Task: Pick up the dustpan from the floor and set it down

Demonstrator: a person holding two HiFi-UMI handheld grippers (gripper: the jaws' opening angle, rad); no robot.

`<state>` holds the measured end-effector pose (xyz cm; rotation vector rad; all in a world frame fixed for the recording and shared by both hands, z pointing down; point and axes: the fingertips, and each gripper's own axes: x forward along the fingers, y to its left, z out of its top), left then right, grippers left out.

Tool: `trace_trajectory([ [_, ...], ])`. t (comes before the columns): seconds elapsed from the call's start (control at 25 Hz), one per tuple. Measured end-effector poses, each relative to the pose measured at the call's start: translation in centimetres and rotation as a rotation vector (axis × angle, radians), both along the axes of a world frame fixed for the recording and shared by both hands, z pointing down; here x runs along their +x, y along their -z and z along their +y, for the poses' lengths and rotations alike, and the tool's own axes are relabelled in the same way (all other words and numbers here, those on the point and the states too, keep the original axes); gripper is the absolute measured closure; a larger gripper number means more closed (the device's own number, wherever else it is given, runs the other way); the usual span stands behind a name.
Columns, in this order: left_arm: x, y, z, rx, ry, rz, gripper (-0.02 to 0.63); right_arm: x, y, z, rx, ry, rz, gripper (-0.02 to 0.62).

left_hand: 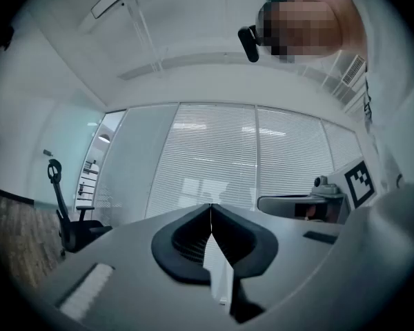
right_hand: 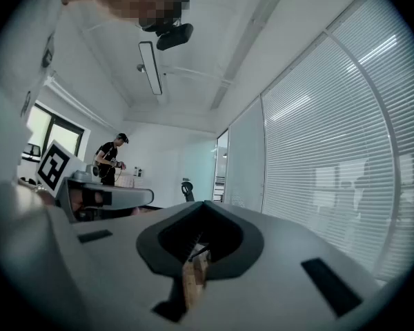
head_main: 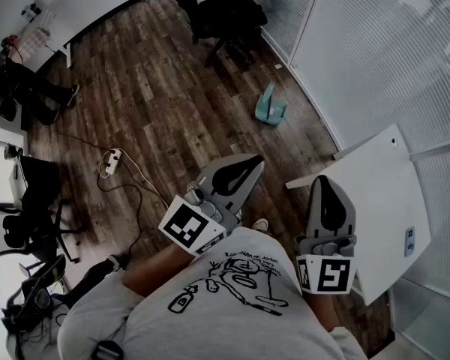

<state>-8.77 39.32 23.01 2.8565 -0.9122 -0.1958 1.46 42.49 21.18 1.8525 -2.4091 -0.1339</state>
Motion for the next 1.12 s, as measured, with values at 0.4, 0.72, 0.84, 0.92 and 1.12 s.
trace_trajectory([
  [0.4, -0.5, -0.2, 0.2, -0.007, -0.002, 0.008, 0.604, -0.4, -0.2, 0.2, -0.004, 0.001, -0.009, 0.592],
  [0.72, -2.2, -0.7, -0.3, -0.022, 0.000, 0.008, 0.604, -1.9, -0.3, -0.5, -0.003, 0.002, -0.010, 0.591],
  [0.84, -3.3, -1.0, -0.3, -0.024, 0.002, 0.005, 0.604, -3.0, -0.6, -0.7, -0.005, 0.004, -0.009, 0.591],
  [0.92, -4.2, -1.5, -0.5, -0.030, 0.005, 0.003, 0.604, -3.7, -1.1, -0.8, -0.011, 0.005, -0.012, 0.591],
  [1.12, -6.3, -2.3, -1.0, -0.071, 0.014, 0.011, 0.604, -5.9, -1.7, -1.5, -0.040, 0.025, -0.016, 0.591],
])
